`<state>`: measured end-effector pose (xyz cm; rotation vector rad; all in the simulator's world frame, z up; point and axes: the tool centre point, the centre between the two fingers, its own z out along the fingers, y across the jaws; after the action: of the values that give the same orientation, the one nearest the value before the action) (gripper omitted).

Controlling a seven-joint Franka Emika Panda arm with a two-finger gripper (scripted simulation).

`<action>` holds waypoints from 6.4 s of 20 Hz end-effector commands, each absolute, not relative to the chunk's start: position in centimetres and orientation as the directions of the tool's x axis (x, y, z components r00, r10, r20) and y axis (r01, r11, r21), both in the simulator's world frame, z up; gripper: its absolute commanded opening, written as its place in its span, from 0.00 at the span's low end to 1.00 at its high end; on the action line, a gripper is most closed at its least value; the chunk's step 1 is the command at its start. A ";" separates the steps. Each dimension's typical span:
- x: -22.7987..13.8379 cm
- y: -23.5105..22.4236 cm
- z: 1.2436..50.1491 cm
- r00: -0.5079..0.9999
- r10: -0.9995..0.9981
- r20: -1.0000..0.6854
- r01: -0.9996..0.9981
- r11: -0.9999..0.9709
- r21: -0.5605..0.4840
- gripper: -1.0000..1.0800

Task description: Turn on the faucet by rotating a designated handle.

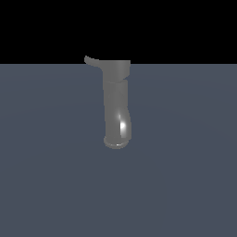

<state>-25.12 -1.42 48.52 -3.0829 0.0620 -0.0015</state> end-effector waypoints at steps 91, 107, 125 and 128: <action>2.4 7.9 29.9 0.072 -0.997 -0.003 -0.997 -0.072 0.001 0.00; 0.3 8.5 29.7 0.065 -0.998 0.000 -0.998 -0.065 0.000 0.00; -3.9 9.0 29.8 0.067 -0.998 0.001 -0.998 -0.067 -0.006 0.00; -4.8 8.5 29.8 0.067 -0.998 0.001 -0.998 -0.067 -0.005 0.00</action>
<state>-4.14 9.29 29.74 -2.2982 2.1289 -0.0094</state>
